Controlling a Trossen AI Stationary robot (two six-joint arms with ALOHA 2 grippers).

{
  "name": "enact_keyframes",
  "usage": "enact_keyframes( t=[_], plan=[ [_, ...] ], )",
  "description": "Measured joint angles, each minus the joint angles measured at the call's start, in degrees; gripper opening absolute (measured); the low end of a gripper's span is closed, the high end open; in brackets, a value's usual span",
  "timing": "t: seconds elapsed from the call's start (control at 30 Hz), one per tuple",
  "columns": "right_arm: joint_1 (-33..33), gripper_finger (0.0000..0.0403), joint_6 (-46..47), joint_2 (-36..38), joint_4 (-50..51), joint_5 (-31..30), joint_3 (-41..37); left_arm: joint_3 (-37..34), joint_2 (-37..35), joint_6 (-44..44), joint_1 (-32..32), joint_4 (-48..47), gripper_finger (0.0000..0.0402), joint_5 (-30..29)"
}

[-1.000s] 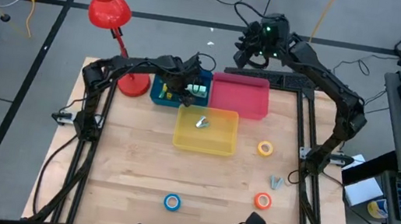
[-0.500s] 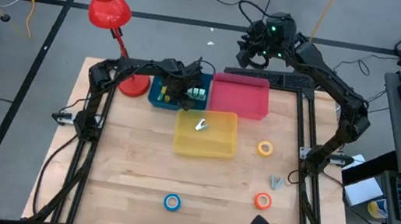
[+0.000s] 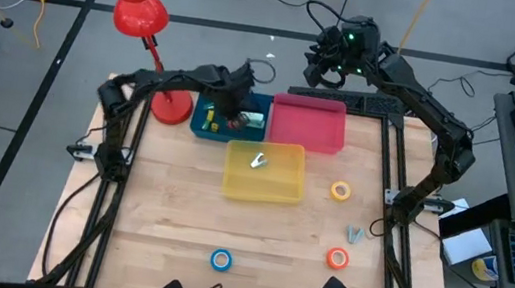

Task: Pick and place Stapler, Stapler remover, tape
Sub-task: Put the red tape into the pink bin

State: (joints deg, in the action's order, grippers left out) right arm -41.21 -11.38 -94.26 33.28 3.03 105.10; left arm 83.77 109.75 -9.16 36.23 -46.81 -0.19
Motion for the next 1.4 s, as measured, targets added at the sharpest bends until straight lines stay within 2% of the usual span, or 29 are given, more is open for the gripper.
enact_keyframes(
  t=[0.1, 0.23, 0.37, 0.5, 0.63, 0.77, 0.93, 1.1, 1.2, 1.3, 1.4],
  plan=[
    [0.0, 0.0105, 0.0, 0.0, 0.0, 0.0, 0.0, 0.0, -5.5, 0.1, 0.7, 2.1, 0.004, 1.4],
    [-0.1, 0.0105, -0.2, 0.2, 1.5, -0.1, 0.0, 0.1, -10.1, 1.6, -0.7, 12.9, 0.0038, 4.6],
    [-0.4, 0.0105, -0.3, 1.3, 5.2, -0.2, 0.0, 0.1, -10.4, 2.9, -2.8, 23.5, 0.0038, 8.6],
    [-0.5, 0.0105, 0.0, 4.6, 4.8, -0.3, -2.3, 1.6, -7.9, 3.0, -4.2, 26.9, 0.0038, 9.2],
    [-0.6, 0.0105, 2.7, 11.3, -3.3, -0.2, -11.9, 7.3, -2.6, 4.5, -5.3, 24.0, 0.0038, 9.7],
    [-1.1, 0.0105, 6.2, 19.7, -12.4, 0.0, -25.3, 14.3, 2.6, 7.2, -5.8, 19.0, 0.0038, 9.8],
    [-0.5, 0.0105, 14.9, 28.6, -26.8, 0.2, -42.3, 20.9, 6.8, 8.9, -6.4, 17.7, 0.0038, 11.6],
    [0.2, 0.0105, 19.4, 33.9, -38.0, 0.6, -56.1, 22.2, 7.3, 7.8, -6.4, 21.4, 0.0038, 15.8],
    [0.4, 0.0106, 22.4, 35.0, -47.1, 4.4, -62.4, 22.2, 7.3, 6.7, -6.3, 24.1, 0.0038, 20.0],
    [0.3, 0.0113, 27.5, 35.0, -55.4, 8.8, -66.8, 22.2, 7.3, 5.9, -6.1, 26.0, 0.0038, 24.7],
    [0.4, 0.0129, 32.5, 35.0, -59.5, 9.4, -69.8, 22.2, 7.3, 5.5, -6.1, 28.2, 0.0038, 27.9]
  ],
)
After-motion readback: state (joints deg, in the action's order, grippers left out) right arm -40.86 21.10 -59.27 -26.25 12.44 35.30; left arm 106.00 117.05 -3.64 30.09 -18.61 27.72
